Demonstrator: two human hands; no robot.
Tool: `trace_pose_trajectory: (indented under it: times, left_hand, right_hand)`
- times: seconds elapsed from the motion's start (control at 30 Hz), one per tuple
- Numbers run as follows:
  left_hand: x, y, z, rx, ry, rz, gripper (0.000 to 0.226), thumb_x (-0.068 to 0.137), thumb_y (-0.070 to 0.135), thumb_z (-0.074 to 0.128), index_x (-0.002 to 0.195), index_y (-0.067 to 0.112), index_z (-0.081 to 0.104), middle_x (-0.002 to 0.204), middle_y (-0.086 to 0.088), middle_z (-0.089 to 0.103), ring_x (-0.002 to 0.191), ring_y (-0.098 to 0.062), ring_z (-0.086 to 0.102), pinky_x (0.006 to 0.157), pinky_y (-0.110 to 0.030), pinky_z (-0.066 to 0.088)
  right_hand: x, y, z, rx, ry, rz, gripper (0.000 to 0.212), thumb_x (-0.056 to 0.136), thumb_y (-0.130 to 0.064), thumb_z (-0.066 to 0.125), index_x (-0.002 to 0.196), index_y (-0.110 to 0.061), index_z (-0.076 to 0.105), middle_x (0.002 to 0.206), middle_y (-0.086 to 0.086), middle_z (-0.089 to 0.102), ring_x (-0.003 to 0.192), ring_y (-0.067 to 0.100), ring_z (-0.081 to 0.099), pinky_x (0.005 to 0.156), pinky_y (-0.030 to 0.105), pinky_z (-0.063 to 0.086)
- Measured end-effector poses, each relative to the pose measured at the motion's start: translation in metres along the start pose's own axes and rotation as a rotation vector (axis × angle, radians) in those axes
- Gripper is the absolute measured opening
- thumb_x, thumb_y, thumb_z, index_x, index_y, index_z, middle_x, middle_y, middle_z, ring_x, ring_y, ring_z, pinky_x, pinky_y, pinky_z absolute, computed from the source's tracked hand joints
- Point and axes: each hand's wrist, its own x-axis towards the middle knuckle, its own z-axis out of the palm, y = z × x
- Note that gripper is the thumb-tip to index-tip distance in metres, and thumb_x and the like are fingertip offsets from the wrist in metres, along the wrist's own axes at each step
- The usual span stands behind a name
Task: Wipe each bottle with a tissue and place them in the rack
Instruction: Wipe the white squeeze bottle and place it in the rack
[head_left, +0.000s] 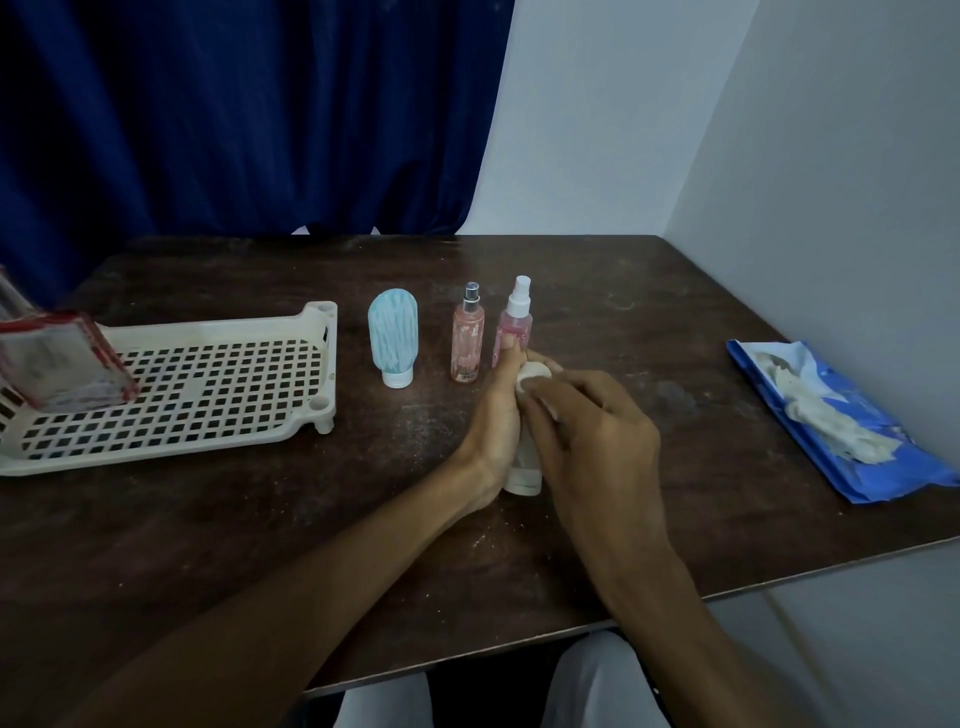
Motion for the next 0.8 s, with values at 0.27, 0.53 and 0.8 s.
trace_pose_trajectory:
  times: [0.27,0.53,0.8]
  left_hand:
    - [0.002,0.001,-0.001,-0.055,-0.029,-0.092,0.068,0.103,0.058,0.02,0.074,0.016,0.065,0.065,-0.003,0.065,0.06,-0.017,0.061,0.062,-0.031,0.05]
    - [0.003,0.0,-0.002,-0.073,0.008,-0.086,0.059,0.104,0.053,0.026,0.076,0.012,0.059,0.061,-0.002,0.063,0.056,-0.013,0.061,0.057,-0.027,0.051]
    - [0.006,-0.006,-0.001,0.059,0.114,0.089,0.052,0.105,0.039,0.036,0.07,0.013,0.063,0.072,-0.004,0.066,0.072,-0.018,0.062,0.076,-0.037,0.05]
  right_hand:
    - [0.005,0.014,-0.017,0.044,0.039,0.087,0.013,0.086,-0.009,0.073,0.099,-0.012,0.075,0.09,-0.002,0.072,0.077,-0.001,0.06,0.073,0.001,0.041]
    - [0.008,0.018,-0.016,0.03,0.04,0.018,0.012,0.083,-0.007,0.076,0.095,-0.01,0.078,0.09,0.002,0.073,0.077,0.002,0.061,0.077,-0.002,0.037]
    - [0.005,0.012,-0.004,0.003,0.029,-0.033,0.012,0.08,-0.001,0.077,0.091,-0.005,0.077,0.089,0.005,0.073,0.079,0.015,0.067,0.073,0.013,0.045]
